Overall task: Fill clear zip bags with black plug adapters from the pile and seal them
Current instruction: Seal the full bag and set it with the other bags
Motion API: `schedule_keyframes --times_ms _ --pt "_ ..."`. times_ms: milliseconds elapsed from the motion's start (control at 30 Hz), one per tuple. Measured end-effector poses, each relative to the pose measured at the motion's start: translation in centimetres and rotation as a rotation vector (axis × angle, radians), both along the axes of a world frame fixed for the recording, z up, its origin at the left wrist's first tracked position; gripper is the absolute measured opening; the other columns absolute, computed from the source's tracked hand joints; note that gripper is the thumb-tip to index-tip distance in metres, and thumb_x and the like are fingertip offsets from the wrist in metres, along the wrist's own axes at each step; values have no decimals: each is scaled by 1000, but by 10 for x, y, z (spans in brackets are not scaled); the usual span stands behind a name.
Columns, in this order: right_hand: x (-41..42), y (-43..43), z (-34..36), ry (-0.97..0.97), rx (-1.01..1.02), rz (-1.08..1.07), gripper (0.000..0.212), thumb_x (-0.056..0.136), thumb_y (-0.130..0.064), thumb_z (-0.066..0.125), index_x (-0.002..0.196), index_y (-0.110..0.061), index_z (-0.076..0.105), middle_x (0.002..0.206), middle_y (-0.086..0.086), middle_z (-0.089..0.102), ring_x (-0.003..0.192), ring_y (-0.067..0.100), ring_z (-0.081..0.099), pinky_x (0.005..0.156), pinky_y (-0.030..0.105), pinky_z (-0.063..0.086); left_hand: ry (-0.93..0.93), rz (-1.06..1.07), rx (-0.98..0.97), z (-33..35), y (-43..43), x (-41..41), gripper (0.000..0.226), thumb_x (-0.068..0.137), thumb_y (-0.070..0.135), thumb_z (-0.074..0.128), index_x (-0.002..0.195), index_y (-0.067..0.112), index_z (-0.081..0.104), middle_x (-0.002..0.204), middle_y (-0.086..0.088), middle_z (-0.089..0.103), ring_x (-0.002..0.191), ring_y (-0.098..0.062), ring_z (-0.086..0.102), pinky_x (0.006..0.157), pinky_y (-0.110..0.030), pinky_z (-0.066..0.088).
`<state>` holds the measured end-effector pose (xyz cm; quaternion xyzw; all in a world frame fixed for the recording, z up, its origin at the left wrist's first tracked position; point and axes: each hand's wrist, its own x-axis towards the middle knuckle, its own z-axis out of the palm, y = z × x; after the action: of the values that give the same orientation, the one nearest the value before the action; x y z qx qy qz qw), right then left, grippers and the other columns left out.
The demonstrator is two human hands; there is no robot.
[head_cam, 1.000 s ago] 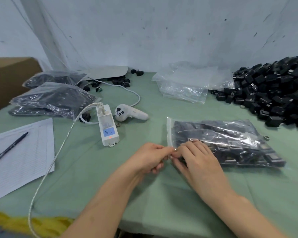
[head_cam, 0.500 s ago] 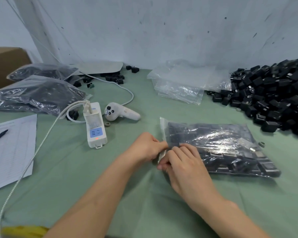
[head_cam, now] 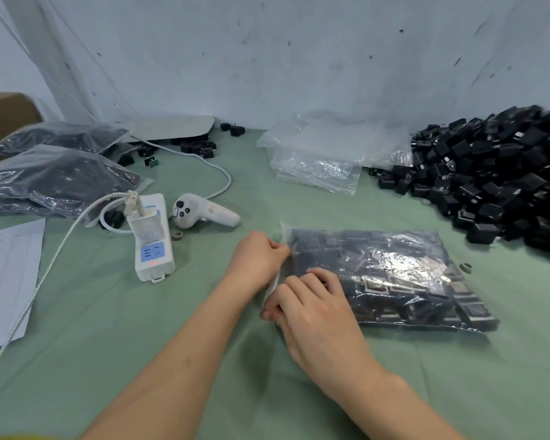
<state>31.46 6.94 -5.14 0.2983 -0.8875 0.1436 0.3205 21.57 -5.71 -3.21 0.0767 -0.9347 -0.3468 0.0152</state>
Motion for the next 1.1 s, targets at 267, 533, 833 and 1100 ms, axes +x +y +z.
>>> schedule_keyframes --times_ms 267,533,833,1100 --pt "-3 1 -1 32 25 65 13 91 -14 56 83 -23 61 77 -6 55 75 21 51 92 35 41 -14 34 -42 6 2 -21 48 88 30 59 47 10 43 42 -11 45 49 -34 42 44 -31 26" --pt "-2 4 5 108 -24 34 10 93 -20 56 86 -21 64 81 -5 57 75 23 56 89 36 42 -198 -9 -68 38 19 -15 45 98 42 48 107 1 64 107 -21 67 92 -35 65 67 -32 50" --pt "8 8 23 263 -309 135 18 89 -6 54 78 -11 69 83 -1 66 78 21 55 92 37 42 -701 -352 675 77 28 24 24 93 38 66 80 19 61 66 3 64 56 -9 60 54 -19 50" --pt "-29 -25 62 395 -426 280 20 94 -11 49 112 -18 50 118 4 53 106 23 53 105 42 39 -204 -261 579 207 -4 -22 37 98 15 52 61 16 48 38 5 50 28 -6 44 31 -13 34"
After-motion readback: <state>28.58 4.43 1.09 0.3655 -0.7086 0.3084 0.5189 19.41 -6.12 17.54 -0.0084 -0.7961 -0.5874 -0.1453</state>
